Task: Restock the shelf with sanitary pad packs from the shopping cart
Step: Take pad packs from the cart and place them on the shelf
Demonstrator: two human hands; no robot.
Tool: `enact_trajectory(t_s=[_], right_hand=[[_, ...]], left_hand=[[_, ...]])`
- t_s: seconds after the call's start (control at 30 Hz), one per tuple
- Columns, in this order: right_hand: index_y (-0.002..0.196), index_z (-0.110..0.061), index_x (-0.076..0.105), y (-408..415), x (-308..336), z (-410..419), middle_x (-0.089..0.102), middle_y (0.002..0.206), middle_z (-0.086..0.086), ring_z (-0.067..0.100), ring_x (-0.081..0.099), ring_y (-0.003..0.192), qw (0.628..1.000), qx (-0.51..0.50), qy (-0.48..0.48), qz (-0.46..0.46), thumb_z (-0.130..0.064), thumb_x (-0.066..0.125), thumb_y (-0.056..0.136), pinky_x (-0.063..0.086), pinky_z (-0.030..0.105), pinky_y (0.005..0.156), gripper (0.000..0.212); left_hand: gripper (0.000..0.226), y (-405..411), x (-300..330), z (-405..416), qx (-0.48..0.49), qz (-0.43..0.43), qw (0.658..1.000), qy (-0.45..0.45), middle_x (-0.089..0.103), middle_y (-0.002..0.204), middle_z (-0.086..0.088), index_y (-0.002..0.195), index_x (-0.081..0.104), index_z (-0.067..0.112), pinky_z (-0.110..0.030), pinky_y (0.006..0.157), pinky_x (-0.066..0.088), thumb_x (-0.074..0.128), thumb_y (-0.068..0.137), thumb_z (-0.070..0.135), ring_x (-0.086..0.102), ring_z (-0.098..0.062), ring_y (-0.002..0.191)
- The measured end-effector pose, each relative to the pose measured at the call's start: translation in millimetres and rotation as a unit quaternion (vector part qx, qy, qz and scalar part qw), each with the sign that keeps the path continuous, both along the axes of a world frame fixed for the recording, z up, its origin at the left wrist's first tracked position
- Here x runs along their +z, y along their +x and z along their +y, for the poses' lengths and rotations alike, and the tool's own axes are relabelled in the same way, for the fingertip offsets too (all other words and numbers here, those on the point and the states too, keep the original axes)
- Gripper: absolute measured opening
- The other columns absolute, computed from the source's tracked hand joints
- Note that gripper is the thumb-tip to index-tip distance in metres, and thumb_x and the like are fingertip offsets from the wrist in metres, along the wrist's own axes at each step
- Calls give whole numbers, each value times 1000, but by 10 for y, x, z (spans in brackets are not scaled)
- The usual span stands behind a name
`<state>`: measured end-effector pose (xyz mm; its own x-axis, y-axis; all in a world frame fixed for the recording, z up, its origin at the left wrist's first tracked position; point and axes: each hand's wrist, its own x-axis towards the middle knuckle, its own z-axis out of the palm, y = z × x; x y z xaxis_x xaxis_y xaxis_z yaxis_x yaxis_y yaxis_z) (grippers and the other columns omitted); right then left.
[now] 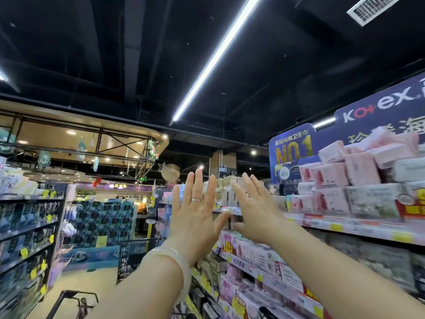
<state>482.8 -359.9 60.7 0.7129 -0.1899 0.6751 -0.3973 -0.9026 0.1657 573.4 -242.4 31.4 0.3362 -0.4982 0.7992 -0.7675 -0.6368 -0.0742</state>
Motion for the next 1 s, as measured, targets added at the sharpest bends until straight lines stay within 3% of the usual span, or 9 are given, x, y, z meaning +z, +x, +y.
enact_trajectory(t_s=[0.2, 0.3, 0.37, 0.43, 0.47, 0.6, 0.7, 0.87, 1.0], right_hand=[[149, -23, -9, 1002, -55, -457, -23, 156, 6, 27, -25, 142, 1000, -14, -20, 11, -39, 61, 86, -7, 41, 118, 96], [149, -24, -9, 1511, -96, -678, -24, 155, 6, 28, -27, 142, 999, -26, -23, 8, -36, 61, 87, -7, 41, 118, 94], [148, -25, -11, 1879, -124, -818, -25, 155, 7, 28, -27, 141, 999, -41, -21, 11, -33, 61, 87, -7, 41, 118, 95], [148, -25, -13, 2274, -81, -968, -26, 155, 6, 27, -27, 141, 999, -50, -13, 5, -32, 61, 88, -9, 41, 117, 96], [148, -26, -13, 2466, -29, -1036, -26, 155, 6, 27, -27, 141, 998, -54, -9, 4, -32, 60, 88, -9, 41, 117, 95], [149, -25, -9, 3083, 181, -1305, -21, 156, 5, 25, -21, 144, 997, -77, -9, -16, -30, 60, 88, -5, 39, 118, 92], [148, -27, -10, 3401, 225, -1515, -20, 156, 4, 24, -20, 144, 995, -99, 1, -14, -35, 60, 88, -4, 38, 118, 92], [149, -23, -7, 3734, 258, -1848, -19, 157, 6, 25, -18, 145, 988, -157, 1, -4, -43, 61, 85, -1, 40, 120, 96], [150, -22, -5, 3927, 253, -2103, -15, 157, 6, 25, -16, 145, 983, -183, -15, -4, -38, 63, 85, 2, 40, 118, 95]], left_hand=[[83, 1120, -59, -478, -17, 6, 1000, -10, -63, 125, 2, 116, -57, 28, -42, 108, -28, -44, 47, 71, -54, -17, 124], [83, 1678, -120, -748, -45, -3, 999, -13, -62, 126, 2, 123, -52, 26, -38, 104, -30, -36, 56, 72, -54, -12, 121], [77, 2113, -159, -958, -40, -40, 998, -22, -40, 148, -9, 139, -37, 26, -39, 108, -22, -18, 78, 68, -40, -13, 133], [75, 2500, -98, -1105, -62, 14, 998, -7, 5, 157, -16, 153, -7, 18, -42, 112, -6, -2, 92, 63, -21, -18, 145], [76, 2704, -40, -1181, -59, 12, 998, 0, 8, 157, -16, 153, -6, 17, -42, 112, -5, -2, 93, 63, -23, -18, 145], [70, 3390, 195, -1486, -53, -18, 998, 0, -48, 139, -5, 131, -41, 25, -42, 112, -22, -2, 89, 63, -47, -17, 128], [70, 3810, 194, -1756, -73, 9, 997, -6, -49, 136, -4, 129, -41, 24, -44, 113, -19, 8, 94, 62, -44, -17, 126], [78, 4326, 7, -2244, -108, 17, 994, 25, -58, 128, -1, 119, -54, 27, -47, 115, -16, -31, 61, 75, -44, -18, 127], [73, 4525, -20, -2637, -139, 17, 990, 25, -49, 137, -5, 129, -42, 23, -46, 115, -17, 8, 93, 63, -43, -19, 130]])
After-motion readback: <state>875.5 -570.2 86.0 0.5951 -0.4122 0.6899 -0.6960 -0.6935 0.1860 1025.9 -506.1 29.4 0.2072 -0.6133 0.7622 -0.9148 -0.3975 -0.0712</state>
